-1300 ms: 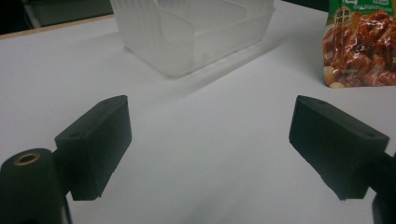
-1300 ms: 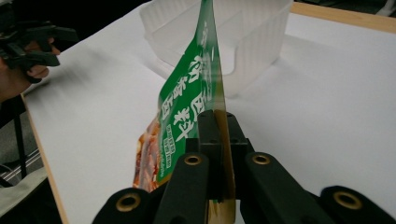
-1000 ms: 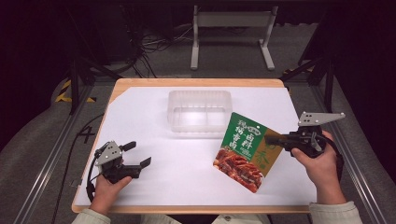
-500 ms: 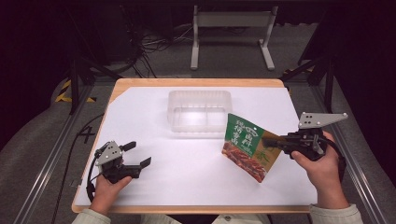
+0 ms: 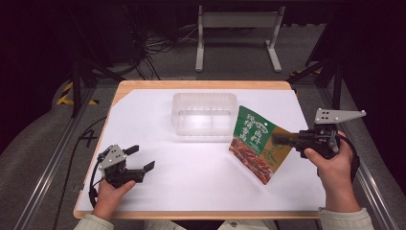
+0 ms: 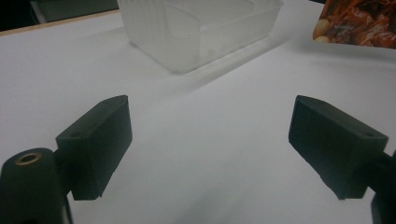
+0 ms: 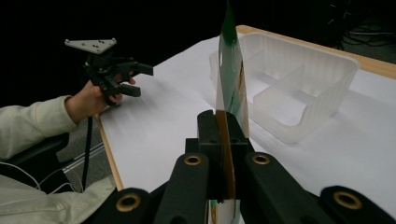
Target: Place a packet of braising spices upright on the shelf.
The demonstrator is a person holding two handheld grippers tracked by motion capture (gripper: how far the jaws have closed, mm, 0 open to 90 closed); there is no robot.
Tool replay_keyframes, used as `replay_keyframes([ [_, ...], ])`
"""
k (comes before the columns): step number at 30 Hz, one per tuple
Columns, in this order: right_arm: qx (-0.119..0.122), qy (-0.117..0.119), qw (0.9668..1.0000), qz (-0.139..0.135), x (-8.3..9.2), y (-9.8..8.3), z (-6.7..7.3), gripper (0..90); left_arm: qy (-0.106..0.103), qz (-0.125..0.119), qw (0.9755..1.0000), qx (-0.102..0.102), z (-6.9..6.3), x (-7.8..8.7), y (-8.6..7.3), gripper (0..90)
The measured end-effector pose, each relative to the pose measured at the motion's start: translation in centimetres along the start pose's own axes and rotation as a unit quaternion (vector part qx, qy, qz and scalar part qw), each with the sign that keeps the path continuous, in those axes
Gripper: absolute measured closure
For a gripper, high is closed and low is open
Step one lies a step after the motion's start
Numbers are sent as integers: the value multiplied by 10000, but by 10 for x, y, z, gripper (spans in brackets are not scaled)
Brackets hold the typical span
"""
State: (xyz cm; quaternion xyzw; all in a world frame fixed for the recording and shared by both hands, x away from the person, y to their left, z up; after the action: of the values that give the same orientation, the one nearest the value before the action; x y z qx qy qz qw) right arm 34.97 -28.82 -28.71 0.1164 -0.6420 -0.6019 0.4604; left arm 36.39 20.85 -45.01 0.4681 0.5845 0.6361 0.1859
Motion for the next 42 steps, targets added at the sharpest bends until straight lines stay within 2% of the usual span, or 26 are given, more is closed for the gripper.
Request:
replay_keyframes([
  [6,-126,151,9997,-109,0,10,0,900,23,-5,10000,-5,0,0,0,142],
  [23,-211,233,9991,-301,-6,36,-3,900,30,-103,9999,31,1,3,0,133],
  [30,-197,194,9990,-337,-15,49,-3,900,40,-115,9999,-5,1,3,0,122],
  [34,-225,196,9989,-361,-22,58,-3,900,62,-149,9999,39,1,4,0,112],
  [42,-282,273,9982,-464,-39,80,-5,900,95,-145,9998,29,0,7,-3,83],
])
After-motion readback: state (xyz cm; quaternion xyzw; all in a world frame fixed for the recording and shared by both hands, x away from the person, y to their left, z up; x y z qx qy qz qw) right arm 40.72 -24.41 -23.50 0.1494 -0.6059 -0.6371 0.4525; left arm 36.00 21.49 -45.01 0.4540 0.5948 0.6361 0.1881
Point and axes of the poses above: each handheld gripper's, and its own axes: x roughly backward along the jaws, y roughly out of its top, z roughly to its left, the point moved 3 cm from there along -x, roughly forward along the jaws, and after that the axes turned 10 degrees about -y, right-handed, at the moved point
